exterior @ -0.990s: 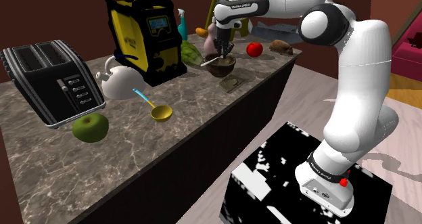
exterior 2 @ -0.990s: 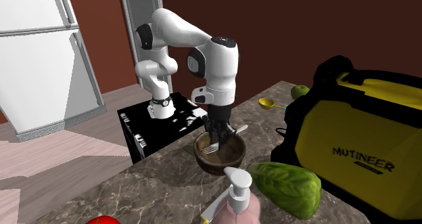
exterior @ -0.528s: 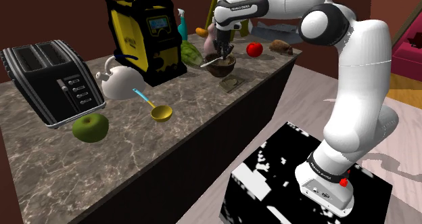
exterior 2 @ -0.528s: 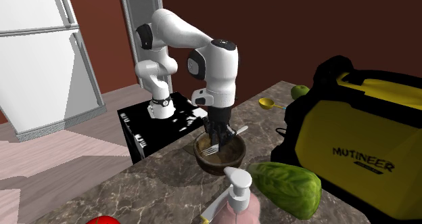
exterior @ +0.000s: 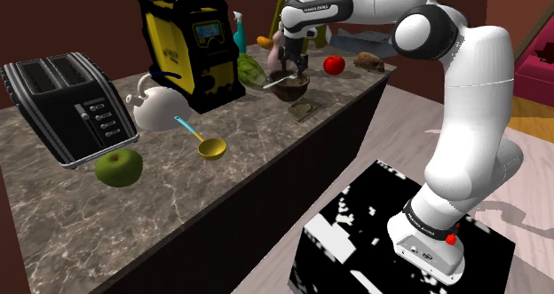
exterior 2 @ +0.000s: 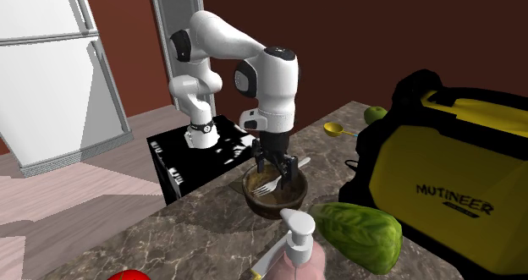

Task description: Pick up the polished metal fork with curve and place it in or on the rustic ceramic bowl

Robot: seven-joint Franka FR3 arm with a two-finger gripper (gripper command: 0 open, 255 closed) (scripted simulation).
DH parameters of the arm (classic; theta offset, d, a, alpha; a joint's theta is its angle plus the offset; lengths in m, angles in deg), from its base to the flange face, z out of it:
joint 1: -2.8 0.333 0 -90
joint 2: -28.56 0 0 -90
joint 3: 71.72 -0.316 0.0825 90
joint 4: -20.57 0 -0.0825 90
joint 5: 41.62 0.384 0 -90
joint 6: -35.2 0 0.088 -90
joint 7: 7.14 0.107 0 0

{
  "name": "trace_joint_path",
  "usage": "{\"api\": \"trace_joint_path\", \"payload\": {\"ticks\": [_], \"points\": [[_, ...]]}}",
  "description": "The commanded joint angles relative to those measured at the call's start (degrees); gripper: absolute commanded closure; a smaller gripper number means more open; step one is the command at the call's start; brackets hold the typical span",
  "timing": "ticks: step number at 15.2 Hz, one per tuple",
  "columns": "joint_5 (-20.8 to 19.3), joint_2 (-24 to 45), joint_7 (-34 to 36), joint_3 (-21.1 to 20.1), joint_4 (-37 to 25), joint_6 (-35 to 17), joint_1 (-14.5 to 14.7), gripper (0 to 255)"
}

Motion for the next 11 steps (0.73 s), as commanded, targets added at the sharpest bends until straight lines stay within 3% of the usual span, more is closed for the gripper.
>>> {"api": "trace_joint_path", "payload": {"ticks": [1,3,11], "points": [[0.15,-0.59,-0.08,-0.13,-2.11,2.69,0.22,0],[0.26,-0.75,-0.26,-0.22,-5.3,6.03,0.5,0],[0.26,-0.75,-0.26,-0.21,-5.29,6.02,0.5,0]]}}
